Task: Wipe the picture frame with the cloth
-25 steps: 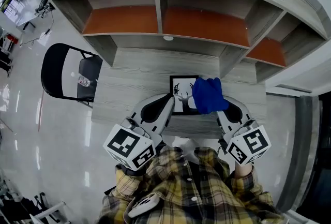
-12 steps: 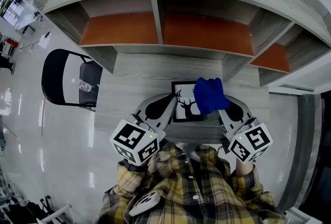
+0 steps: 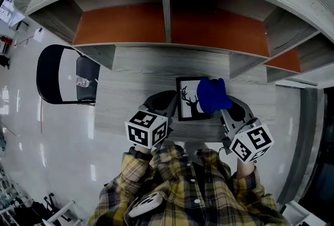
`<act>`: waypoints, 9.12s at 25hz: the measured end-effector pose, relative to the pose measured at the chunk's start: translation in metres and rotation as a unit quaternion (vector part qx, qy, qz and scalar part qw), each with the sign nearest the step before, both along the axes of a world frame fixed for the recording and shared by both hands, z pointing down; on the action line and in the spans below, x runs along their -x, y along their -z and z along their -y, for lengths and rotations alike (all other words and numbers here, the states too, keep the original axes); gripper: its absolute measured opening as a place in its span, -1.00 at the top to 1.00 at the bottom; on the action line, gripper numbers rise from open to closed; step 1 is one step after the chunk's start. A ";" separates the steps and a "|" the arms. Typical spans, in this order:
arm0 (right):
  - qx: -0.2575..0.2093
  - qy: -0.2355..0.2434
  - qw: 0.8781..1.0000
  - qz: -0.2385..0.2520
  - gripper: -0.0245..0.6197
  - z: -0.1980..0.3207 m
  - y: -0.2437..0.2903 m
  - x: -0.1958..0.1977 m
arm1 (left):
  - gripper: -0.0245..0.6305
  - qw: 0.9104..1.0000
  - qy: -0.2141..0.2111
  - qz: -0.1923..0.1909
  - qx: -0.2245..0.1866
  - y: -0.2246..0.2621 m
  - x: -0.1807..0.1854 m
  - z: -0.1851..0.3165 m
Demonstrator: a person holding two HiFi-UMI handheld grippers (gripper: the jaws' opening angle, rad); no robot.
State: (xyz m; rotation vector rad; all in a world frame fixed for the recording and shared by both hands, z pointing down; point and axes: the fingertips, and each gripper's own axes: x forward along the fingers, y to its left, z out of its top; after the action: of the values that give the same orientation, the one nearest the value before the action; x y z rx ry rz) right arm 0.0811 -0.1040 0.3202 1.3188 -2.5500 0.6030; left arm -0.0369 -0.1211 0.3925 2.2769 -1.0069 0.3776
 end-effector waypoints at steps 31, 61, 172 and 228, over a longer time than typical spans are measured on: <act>0.102 0.054 0.993 0.003 0.82 -0.002 -0.124 0.003 | 0.57 0.979 -0.024 0.102 0.174 -0.201 -0.021 -0.042; 0.057 0.240 0.910 -0.334 0.82 0.072 -0.263 0.123 | 0.62 0.977 0.000 0.077 0.200 -0.202 -0.018 -0.042; 0.112 0.233 0.917 -0.304 0.82 -0.057 -0.249 0.095 | 0.77 0.971 -0.040 0.058 0.230 -0.198 -0.006 -0.060; -0.016 0.006 0.998 -0.053 0.82 -0.009 -0.013 -0.030 | 0.90 0.988 -0.114 -0.096 0.046 0.001 -0.038 -0.010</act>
State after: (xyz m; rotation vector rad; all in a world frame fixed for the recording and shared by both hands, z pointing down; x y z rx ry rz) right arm 0.1109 -0.0955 0.3331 1.3089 -2.4897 0.4800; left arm 0.0011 -0.1107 0.3915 2.2988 -0.6222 0.2842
